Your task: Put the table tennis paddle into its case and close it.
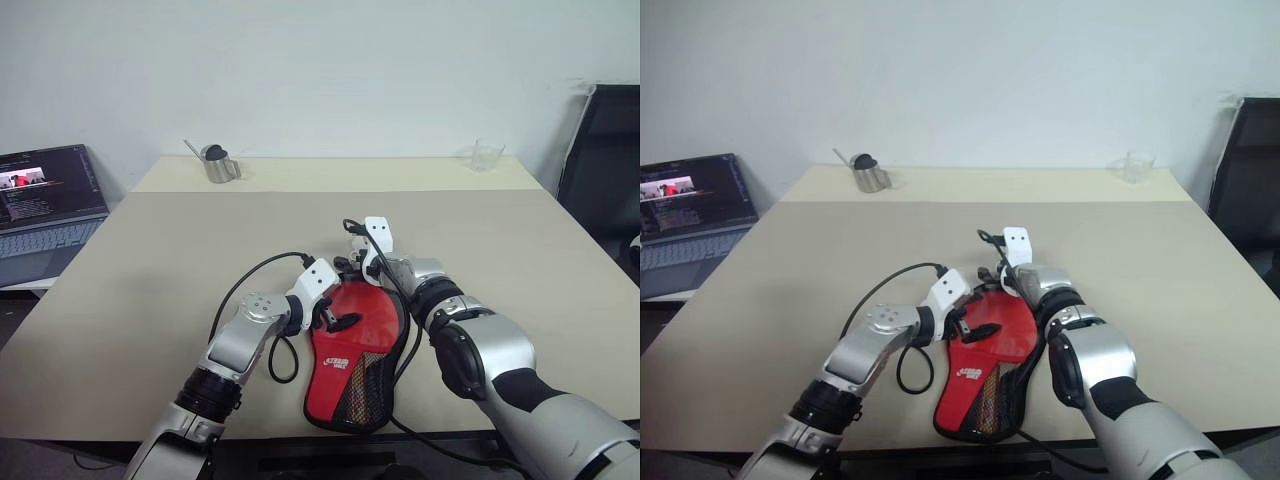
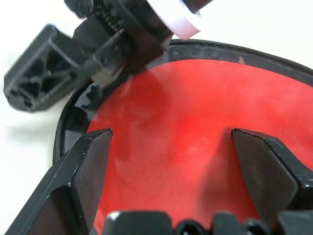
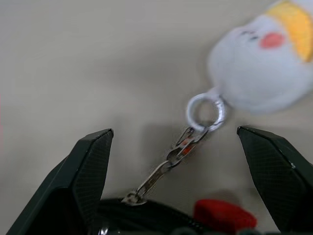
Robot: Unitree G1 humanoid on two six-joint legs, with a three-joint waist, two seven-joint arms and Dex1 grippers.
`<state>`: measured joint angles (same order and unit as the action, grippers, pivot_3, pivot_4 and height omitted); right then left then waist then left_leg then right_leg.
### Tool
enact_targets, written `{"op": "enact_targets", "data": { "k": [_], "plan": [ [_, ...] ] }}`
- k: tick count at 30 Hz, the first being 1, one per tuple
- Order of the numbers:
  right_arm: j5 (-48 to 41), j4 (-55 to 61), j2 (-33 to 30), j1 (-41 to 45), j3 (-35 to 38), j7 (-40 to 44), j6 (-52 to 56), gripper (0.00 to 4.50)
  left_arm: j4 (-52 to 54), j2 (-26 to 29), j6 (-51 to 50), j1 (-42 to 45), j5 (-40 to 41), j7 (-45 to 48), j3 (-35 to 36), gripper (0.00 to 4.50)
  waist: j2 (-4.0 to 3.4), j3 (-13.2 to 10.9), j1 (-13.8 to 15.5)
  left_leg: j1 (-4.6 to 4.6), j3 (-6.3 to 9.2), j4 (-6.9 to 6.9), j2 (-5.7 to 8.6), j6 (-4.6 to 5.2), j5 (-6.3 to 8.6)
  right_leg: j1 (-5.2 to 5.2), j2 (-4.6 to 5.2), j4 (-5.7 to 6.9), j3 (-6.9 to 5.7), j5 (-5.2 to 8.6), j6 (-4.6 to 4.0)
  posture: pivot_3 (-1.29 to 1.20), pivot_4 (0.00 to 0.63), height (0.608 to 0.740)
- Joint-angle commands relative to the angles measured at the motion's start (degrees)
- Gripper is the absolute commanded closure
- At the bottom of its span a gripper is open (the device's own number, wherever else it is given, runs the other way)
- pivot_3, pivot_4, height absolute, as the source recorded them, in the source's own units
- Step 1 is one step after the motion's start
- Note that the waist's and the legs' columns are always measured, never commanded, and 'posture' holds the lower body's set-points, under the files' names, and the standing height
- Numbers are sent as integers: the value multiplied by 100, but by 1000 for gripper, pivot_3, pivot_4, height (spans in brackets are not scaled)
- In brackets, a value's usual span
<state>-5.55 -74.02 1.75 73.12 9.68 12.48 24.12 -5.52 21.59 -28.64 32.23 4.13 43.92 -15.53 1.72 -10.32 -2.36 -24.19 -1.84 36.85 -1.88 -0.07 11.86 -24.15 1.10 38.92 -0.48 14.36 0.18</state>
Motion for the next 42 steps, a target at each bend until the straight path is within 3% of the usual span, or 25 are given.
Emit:
{"op": "enact_targets", "data": {
  "k": [1, 5, 15, 33, 42],
  "plan": [
    [86, 24, 162, 24, -106, 44, 77, 26, 30, -10, 36, 52, -29, -21, 20, 241, 0, 0, -2, 2, -1, 0, 0, 0, 0, 1, 0, 0, 1, 0, 0, 0, 150, 740],
    [221, 24, 204, -16, -231, -21, -17, 965, 56, -16, 33, 36, -23, -51, 36, 241, 0, 0, -6, 4, -3, 0, 0, 0, 0, 2, 0, 0, 3, 0, 0, 0, 150, 740],
    [382, 9, 122, -71, -311, -397, -237, 4460, 88, -47, 20, 41, -5, -63, 15, 241, 0, 0, 29, 3, -3, -2, 7, 0, 0, 3, 2, -2, 2, 0, 0, 0, 150, 740],
    [354, 345, -712, 12, -355, -344, 18, 4488, -134, -153, 157, 122, -47, 91, -110, 241, 0, 0, 93, -7, 0, 3, 18, 0, 0, 6, 5, -11, -5, -1, 5, 0, 150, 740],
    [268, 711, -709, -252, -420, -54, 310, 4488, -461, -327, 371, 301, -108, 221, -223, 241, 0, 0, 88, -8, 0, 2, 19, 0, 0, 6, 4, -13, -5, 0, 7, 0, 150, 740]
  ]
}}
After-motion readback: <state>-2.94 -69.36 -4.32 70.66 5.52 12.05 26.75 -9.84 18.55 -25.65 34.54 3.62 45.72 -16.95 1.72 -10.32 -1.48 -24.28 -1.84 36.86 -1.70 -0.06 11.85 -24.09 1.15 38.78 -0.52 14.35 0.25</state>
